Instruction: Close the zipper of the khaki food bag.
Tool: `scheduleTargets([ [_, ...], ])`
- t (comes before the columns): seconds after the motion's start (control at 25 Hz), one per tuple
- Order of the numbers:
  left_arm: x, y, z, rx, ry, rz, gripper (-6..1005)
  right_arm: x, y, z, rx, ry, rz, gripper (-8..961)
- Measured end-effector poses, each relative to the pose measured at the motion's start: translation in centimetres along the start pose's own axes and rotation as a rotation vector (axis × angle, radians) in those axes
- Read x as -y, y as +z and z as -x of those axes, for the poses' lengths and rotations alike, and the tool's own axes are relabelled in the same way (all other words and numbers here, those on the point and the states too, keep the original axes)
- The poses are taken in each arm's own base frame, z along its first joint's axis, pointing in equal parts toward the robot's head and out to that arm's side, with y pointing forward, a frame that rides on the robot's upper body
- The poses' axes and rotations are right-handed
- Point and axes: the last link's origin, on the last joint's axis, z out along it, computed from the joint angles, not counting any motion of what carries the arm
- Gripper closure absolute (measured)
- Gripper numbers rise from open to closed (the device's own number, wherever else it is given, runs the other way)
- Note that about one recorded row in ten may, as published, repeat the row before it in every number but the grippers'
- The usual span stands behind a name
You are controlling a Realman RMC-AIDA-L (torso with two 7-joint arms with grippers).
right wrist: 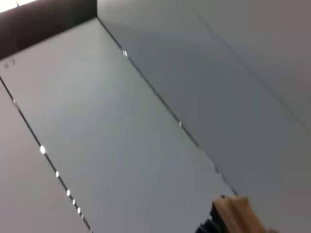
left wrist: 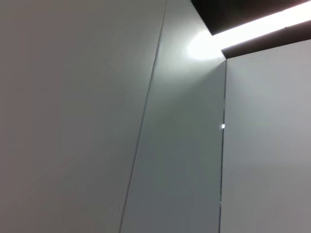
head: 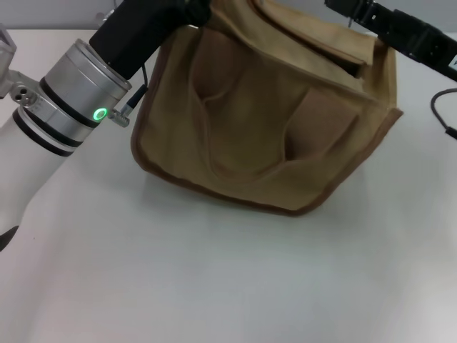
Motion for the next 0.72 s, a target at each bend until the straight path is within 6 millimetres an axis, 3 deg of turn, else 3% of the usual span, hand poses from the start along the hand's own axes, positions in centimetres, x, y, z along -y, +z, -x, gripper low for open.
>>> scheduleTargets([
  [0.08, -0.2, 0.1, -0.1, -0.01, -0.005, 0.011, 977, 0.0, 0.1, 0.6, -0.036, 0.008, -0.002, 742],
  [0.16, -0.5, 0.2, -0.1, -0.016, -0.009, 0.024, 977, 0.0, 0.3, 1.1, -0.047, -0.017, -0.005, 515],
  [0.48, -1.2, 0.8, -0.2, -0.029, -0.022, 0.076, 978, 0.3, 0.9, 3.2, 0.015, -0.269, -0.027, 511],
  [0.72, -1.4, 1.1, -0.2, -0.034, -0.028, 0.085, 978, 1.7, 1.3, 2.6, 0.009, -0.513, -0.113, 512],
])
